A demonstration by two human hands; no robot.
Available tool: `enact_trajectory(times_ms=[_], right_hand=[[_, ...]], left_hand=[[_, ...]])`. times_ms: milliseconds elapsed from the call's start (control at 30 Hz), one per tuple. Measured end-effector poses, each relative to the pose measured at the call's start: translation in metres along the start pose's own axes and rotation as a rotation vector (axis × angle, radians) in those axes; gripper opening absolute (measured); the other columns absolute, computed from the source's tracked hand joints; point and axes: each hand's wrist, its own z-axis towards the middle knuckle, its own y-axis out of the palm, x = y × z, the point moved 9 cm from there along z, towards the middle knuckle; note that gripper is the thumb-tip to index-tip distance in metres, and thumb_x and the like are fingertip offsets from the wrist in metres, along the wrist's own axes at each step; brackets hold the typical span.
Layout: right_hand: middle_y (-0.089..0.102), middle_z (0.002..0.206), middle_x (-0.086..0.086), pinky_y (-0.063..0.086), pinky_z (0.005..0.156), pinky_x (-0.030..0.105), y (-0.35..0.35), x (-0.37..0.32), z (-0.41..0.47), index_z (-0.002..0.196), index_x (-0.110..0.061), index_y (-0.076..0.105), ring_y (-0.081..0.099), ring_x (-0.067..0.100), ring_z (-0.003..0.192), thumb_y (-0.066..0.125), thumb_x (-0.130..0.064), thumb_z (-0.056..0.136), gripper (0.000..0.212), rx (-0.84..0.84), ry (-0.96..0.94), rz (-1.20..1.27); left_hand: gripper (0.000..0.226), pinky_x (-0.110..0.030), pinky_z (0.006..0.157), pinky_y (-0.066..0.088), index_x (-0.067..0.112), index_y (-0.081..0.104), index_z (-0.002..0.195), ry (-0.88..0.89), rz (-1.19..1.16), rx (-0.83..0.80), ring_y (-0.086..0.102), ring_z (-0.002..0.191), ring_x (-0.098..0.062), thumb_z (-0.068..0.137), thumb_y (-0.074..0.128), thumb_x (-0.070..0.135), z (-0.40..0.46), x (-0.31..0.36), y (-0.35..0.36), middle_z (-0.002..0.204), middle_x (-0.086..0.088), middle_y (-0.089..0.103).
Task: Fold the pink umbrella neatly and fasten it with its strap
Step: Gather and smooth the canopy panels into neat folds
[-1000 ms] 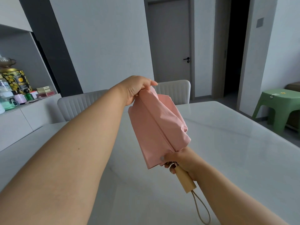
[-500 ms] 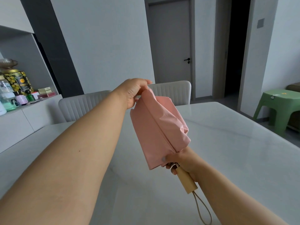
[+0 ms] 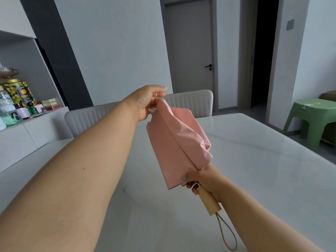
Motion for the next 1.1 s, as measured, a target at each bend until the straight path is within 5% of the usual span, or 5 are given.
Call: enact_trajectory(times_ms=[233,567,667,933,1100], right_hand=[[0.066,0.075,0.021,0.044,0.043,0.025,0.001,0.000,0.000,0.107,0.008,0.057,0.057,0.020,0.055,0.069,0.001,0.064,0.044,0.006,-0.005,-0.008],[0.067,0.073,0.021,0.046,0.043,0.026,0.000,0.001,0.003,0.114,-0.001,0.052,0.058,0.019,0.052,0.067,0.006,0.068,0.049,0.014,-0.010,-0.010],[0.067,0.075,0.022,0.046,0.044,0.026,-0.001,0.003,0.004,0.115,0.000,0.052,0.059,0.020,0.053,0.069,0.001,0.063,0.055,0.016,-0.003,-0.013],[0.068,0.074,0.020,0.046,0.045,0.026,0.003,0.006,0.004,0.109,0.002,0.055,0.059,0.019,0.053,0.069,-0.001,0.061,0.051,-0.003,0.001,-0.027],[0.067,0.078,0.023,0.046,0.045,0.027,-0.002,0.010,0.009,0.119,-0.004,0.047,0.060,0.022,0.053,0.070,-0.003,0.059,0.064,0.022,0.002,-0.018]], left_hand=[[0.018,-0.022,0.059,0.037,0.012,0.057,0.085,0.074,0.055,-0.061,0.051,0.069,-0.015,0.081,0.063,-0.005,-0.002,0.006,0.004,0.078,-0.006,0.053],[0.027,-0.030,0.072,0.033,0.016,0.060,0.104,0.009,0.181,0.064,0.053,0.070,-0.015,0.086,0.062,0.035,-0.001,0.004,-0.010,0.077,-0.002,0.067],[0.018,-0.023,0.068,0.033,0.015,0.061,0.090,0.076,0.315,0.116,0.057,0.083,-0.018,0.079,0.075,0.018,-0.003,0.009,-0.010,0.089,-0.004,0.064],[0.019,-0.027,0.065,0.037,0.017,0.056,0.070,-0.067,-0.233,0.138,0.046,0.062,-0.011,0.084,0.063,0.006,-0.001,-0.010,0.001,0.057,0.004,0.052],[0.016,-0.028,0.066,0.034,0.017,0.062,0.083,0.021,0.103,0.231,0.049,0.068,-0.010,0.081,0.074,0.029,-0.004,0.003,-0.014,0.073,0.005,0.057]])
